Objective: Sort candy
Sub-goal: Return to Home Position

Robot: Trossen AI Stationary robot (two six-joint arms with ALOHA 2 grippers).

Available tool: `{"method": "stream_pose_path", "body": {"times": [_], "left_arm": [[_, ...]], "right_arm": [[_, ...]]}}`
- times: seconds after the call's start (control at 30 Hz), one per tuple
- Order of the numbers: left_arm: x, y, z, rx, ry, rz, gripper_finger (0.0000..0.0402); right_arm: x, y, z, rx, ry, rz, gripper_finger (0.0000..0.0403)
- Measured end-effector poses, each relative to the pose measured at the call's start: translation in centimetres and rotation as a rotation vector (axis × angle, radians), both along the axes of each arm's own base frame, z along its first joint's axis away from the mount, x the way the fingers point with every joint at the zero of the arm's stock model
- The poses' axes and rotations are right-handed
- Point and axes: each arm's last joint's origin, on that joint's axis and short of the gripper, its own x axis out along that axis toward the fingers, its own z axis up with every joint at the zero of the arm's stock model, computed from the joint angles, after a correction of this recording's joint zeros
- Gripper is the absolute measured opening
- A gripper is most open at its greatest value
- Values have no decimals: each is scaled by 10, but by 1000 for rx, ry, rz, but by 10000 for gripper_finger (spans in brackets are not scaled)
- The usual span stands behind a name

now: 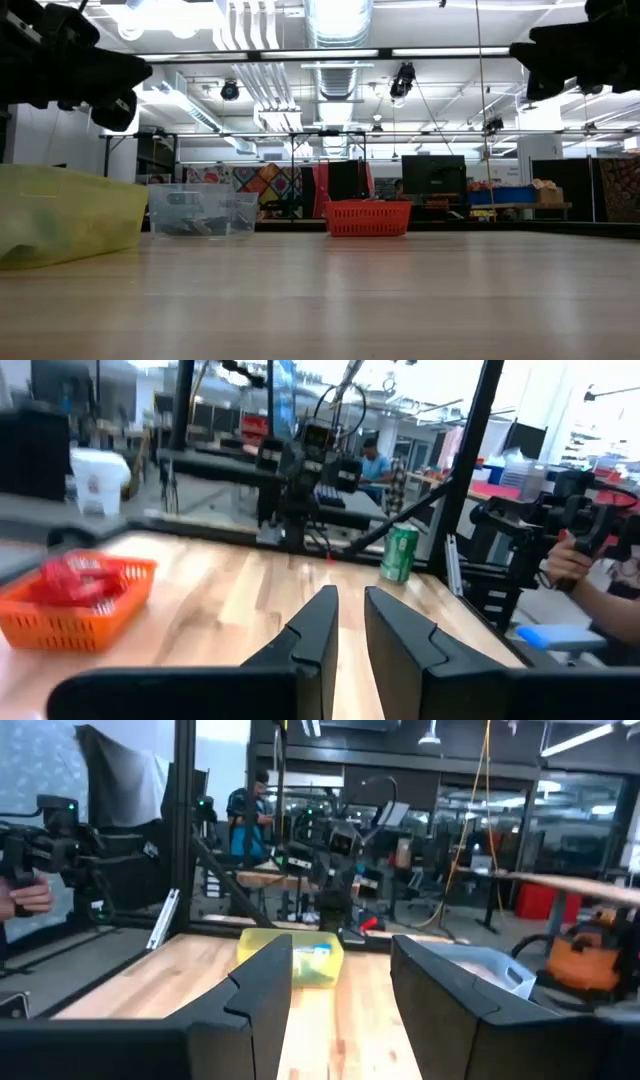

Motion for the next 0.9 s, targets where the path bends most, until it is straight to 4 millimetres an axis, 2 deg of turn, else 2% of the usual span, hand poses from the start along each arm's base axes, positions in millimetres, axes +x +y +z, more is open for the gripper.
{"method": "stream_pose_path", "body": {"times": [0.37,0.6,0.9], "left_arm": [[2,0,-2,-27,24,-2,37],[2,0,-3,-26,34,-2,37],[3,0,-3,-26,38,-2,37]], "right_arm": [[2,-3,-11,-22,111,-88,160],[2,-3,-17,91,178,-78,160],[2,-3,-17,97,184,-77,160]]}}
